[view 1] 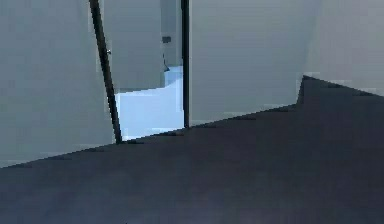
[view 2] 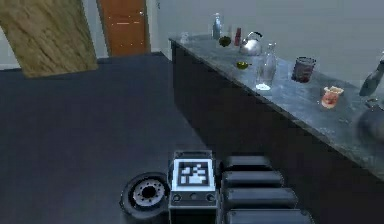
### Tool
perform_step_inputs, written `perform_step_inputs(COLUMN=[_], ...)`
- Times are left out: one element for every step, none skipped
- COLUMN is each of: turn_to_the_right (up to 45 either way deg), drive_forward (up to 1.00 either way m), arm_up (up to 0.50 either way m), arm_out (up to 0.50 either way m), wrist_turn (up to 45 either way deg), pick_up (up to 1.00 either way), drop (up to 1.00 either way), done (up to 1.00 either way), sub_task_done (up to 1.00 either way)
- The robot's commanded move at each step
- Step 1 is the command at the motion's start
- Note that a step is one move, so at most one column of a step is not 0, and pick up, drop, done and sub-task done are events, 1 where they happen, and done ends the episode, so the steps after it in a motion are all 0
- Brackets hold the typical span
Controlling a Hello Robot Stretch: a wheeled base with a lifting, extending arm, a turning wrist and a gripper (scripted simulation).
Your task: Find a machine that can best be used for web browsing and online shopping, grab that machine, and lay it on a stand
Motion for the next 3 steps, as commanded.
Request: perform_step_inputs(turn_to_the_right=[-6.0,0.0,-3.0], drive_forward=[0.00,1.00,0.00], arm_up=[0.00,0.00,0.00], arm_out=[0.00,0.00,0.00], wrist_turn=[0.0,0.0,0.0], pick_up=[0.00,0.00,0.00], drop=[0.00,0.00,0.00], done=[0.00,0.00,0.00], sub_task_done=[0.00,0.00,0.00])
